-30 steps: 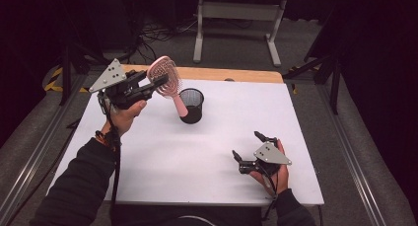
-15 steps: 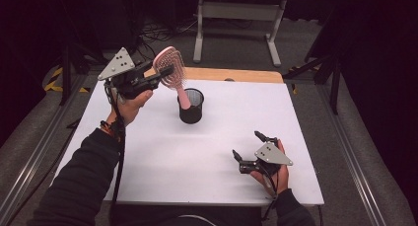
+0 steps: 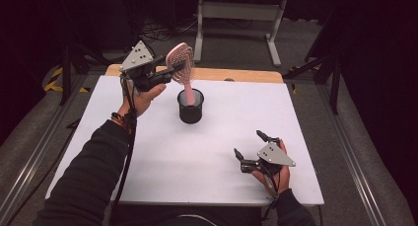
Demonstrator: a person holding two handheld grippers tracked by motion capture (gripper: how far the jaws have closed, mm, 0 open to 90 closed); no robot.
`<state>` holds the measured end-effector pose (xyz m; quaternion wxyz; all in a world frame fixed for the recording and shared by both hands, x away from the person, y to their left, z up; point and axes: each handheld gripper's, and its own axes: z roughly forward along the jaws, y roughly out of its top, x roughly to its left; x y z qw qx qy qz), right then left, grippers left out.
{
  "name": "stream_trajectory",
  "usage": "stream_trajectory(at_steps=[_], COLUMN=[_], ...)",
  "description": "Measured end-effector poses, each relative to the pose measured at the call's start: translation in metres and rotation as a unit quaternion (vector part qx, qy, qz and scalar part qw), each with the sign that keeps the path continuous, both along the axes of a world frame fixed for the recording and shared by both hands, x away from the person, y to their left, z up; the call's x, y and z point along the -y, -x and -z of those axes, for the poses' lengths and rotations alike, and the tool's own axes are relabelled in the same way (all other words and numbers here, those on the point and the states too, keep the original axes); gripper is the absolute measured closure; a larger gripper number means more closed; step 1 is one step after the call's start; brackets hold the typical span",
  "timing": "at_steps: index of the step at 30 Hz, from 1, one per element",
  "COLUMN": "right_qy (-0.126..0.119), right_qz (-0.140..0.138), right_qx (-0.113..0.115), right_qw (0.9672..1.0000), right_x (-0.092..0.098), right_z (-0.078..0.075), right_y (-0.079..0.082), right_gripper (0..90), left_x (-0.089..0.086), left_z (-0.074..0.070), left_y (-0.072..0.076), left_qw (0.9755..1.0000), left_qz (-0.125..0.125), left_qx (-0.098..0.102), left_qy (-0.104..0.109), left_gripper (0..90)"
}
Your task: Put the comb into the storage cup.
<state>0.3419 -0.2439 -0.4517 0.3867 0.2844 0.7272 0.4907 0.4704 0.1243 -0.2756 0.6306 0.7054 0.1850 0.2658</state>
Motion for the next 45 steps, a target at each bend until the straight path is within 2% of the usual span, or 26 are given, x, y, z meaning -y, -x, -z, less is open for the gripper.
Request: stream_trajectory(at_steps=[5,10,19,29,45], right_qy=[0.004,0.005,0.007,0.011,0.025], right_qz=[-0.004,-0.006,-0.008,-0.008,-0.008], right_qx=[0.002,-0.001,0.002,0.003,0.0], right_qw=[1.0,1.0,0.9999,0.9999,0.9996], right_x=[-0.001,-0.002,-0.002,-0.002,-0.006], right_z=[0.0,0.001,0.0,0.0,0.001], right_y=[0.0,0.0,0.0,0.001,0.001], right_gripper=[6.0,6.0,6.0,6.0,6.3], left_x=[0.007,0.012,0.018,0.021,0.022], left_z=[0.006,0.011,0.029,0.048,0.071], left_y=[-0.009,-0.018,-0.032,-0.038,-0.041], left_qw=[0.9999,0.9997,0.9989,0.998,0.9964], left_qz=[-0.008,-0.017,-0.026,-0.023,-0.019], left_qx=[-0.007,-0.013,-0.037,-0.056,-0.082], left_qy=[0.001,-0.01,-0.012,-0.015,-0.005], left_gripper=[64.1,64.1,64.1,64.1,64.0])
